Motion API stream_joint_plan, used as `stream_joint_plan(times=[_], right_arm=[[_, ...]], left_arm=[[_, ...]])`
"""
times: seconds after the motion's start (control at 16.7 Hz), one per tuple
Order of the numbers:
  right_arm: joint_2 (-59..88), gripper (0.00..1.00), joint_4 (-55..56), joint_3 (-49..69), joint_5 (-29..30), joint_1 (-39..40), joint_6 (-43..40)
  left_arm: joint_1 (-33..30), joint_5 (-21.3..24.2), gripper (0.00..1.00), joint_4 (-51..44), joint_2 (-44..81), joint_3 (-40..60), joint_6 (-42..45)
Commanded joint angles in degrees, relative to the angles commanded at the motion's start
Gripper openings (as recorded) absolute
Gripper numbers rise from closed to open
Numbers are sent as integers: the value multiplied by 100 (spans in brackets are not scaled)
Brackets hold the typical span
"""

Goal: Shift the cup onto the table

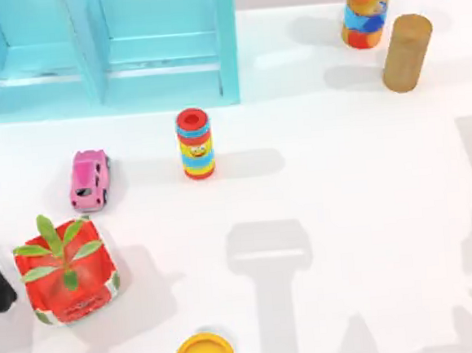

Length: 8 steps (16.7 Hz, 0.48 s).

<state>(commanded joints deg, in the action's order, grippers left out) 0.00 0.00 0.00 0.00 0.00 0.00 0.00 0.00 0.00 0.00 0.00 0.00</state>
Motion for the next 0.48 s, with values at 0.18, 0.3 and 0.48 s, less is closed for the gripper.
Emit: stream_joint_plan(times=[0.18,0.3,0.48], right_arm=[[68,100,-67,67,0,-42,-46],[376,100,-369,364,-1,-225,-246],[1285,100,-1195,1172,-5,-704,-770]], left_arm=[[0,0,100,0,0,0,0],[0,0,100,0,0,0,0],[0,0,100,0,0,0,0]])
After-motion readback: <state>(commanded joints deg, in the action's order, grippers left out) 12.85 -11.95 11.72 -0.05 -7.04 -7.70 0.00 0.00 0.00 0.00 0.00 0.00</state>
